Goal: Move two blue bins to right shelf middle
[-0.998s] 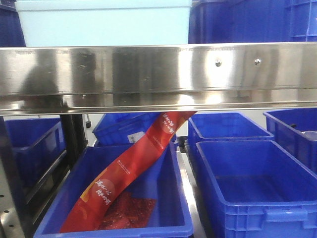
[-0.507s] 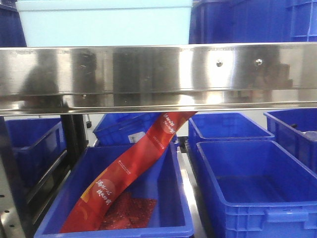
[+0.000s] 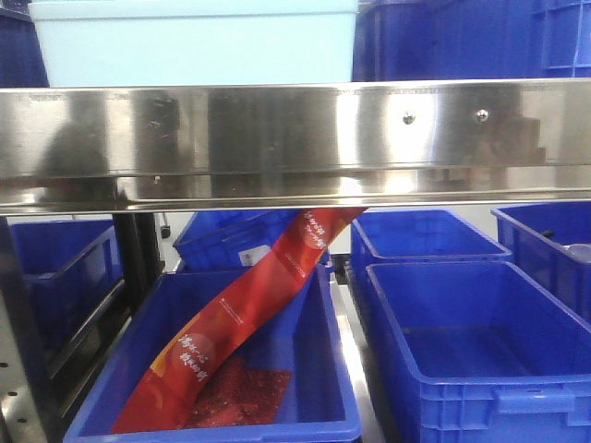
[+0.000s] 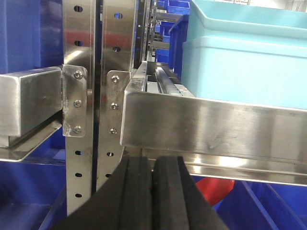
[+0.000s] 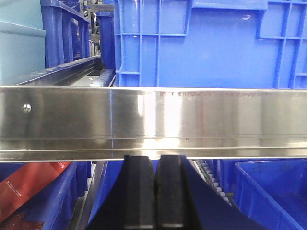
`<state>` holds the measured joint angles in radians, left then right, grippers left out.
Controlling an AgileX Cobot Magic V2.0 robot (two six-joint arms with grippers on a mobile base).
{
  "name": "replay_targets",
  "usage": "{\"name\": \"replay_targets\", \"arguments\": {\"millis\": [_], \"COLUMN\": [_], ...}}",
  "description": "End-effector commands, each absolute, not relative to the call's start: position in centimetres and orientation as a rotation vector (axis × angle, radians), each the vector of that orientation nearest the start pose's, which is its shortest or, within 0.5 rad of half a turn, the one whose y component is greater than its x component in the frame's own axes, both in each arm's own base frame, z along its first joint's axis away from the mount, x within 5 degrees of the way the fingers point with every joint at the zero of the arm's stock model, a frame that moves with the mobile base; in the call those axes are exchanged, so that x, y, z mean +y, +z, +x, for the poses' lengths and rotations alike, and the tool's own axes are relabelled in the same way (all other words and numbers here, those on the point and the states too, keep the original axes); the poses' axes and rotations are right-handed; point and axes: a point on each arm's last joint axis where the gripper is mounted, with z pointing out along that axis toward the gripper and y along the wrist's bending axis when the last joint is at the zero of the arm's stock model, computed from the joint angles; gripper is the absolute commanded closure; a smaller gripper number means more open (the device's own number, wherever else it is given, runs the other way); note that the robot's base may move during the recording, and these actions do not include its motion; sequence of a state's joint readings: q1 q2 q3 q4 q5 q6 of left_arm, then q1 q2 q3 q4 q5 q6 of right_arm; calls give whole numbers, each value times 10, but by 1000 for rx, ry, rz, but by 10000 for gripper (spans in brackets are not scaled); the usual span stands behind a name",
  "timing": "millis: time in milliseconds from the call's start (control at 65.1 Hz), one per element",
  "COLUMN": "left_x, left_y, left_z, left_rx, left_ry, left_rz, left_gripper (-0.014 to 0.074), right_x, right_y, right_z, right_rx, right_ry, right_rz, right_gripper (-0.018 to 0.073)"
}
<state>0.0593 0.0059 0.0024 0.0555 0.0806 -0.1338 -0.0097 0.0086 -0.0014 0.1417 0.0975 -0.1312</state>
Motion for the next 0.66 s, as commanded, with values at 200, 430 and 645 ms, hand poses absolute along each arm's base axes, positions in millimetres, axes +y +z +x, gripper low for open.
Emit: {"name": "replay_targets", "arguments": {"millis": [200, 430, 645], "left_x": [4, 4, 4], "left_y": [207, 207, 207], "left_z": [56, 56, 56], "left_rx": [1543, 1543, 1543], "left_ry": [-14, -14, -14], "left_rz": [-115, -115, -115], "left_gripper": [707, 707, 707], "right_x": [0, 0, 0], "right_y": [206, 206, 206], "right_z": [56, 56, 56], "right_rx": [1557, 1557, 1557], "right_ry": [1, 1, 1], "right_rz": [10, 10, 10], "right_gripper": [721, 721, 721]}}
